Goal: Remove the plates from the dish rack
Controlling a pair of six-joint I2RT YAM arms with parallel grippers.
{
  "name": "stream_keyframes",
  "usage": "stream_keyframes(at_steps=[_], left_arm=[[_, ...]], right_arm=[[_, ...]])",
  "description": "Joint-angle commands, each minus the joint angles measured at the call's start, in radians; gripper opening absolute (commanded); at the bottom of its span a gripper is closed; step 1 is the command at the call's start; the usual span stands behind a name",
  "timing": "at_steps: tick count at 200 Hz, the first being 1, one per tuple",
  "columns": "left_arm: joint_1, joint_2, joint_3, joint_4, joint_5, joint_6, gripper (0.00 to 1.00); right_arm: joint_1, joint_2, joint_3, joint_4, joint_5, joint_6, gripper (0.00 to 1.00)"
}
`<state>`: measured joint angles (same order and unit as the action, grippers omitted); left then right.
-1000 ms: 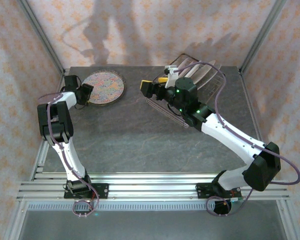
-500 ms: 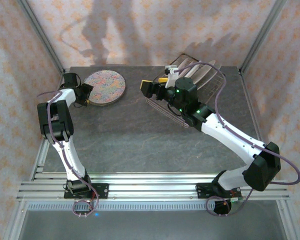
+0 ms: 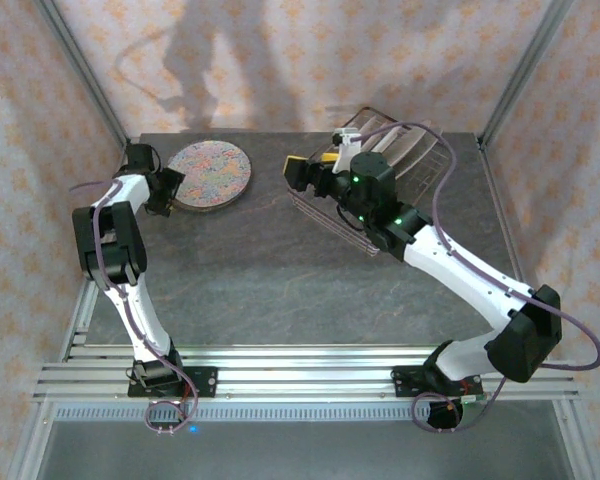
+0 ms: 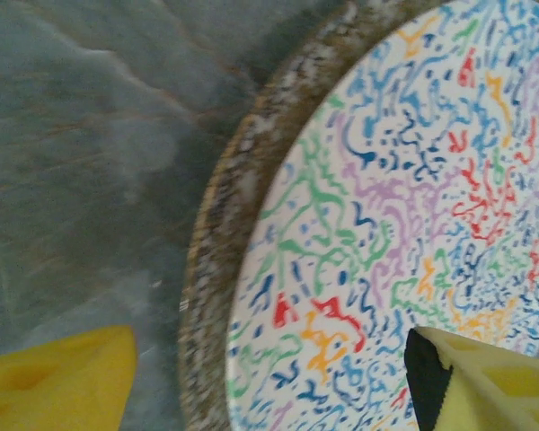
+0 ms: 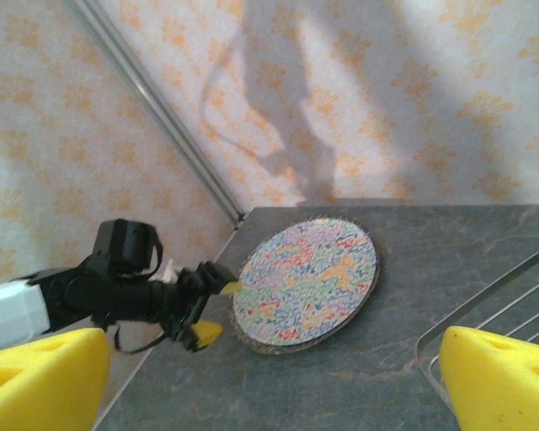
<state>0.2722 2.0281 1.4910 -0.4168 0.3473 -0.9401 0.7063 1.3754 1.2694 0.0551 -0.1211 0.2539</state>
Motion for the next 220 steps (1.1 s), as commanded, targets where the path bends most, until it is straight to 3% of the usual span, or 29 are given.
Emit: stream_keyframes(at_steps=[1,31,53,79,109,147,179,220], left_arm=[[-0.024,-0.103,0.011,-0.131,-0.097,0.008,0.80],[-0.073,-0.228,-0.012,-0.160,-0.152,-0.026,0.80],[-0.134,-0.317,0.002,-0.165,-0.178,-0.029,0.80],[-0.237,-0.408,0.029,-0.155,-0.197,-0.009,0.80],[-0.380,-0.518,0.043,-0.113,-0.211,0.075,0.80],[-0.554,-0.637,0.026,0.018,-0.117,0.218,0.80],[-0.735,-0.729,-0.014,0.132,-0.067,0.317,0.80],[-0.918,-0.819,-0.081,0.205,-0.132,0.429,0.80]], right_arm=[[0.005,-0.054,0.071,-0.066,0.166,-0.009,0.93],[-0.016,-0.046,0.219,-0.321,0.454,-0.055,0.84],[-0.124,-0.032,0.316,-0.538,0.517,0.045,0.75],[-0.293,0.011,0.401,-0.760,0.454,0.207,0.70],[-0.416,0.094,0.491,-0.909,0.378,0.274,0.69],[-0.562,0.221,0.611,-1.037,0.203,0.344,0.65],[-0.643,0.327,0.693,-1.084,0.089,0.330,0.63],[-0.705,0.425,0.746,-1.062,-0.018,0.285,0.61]])
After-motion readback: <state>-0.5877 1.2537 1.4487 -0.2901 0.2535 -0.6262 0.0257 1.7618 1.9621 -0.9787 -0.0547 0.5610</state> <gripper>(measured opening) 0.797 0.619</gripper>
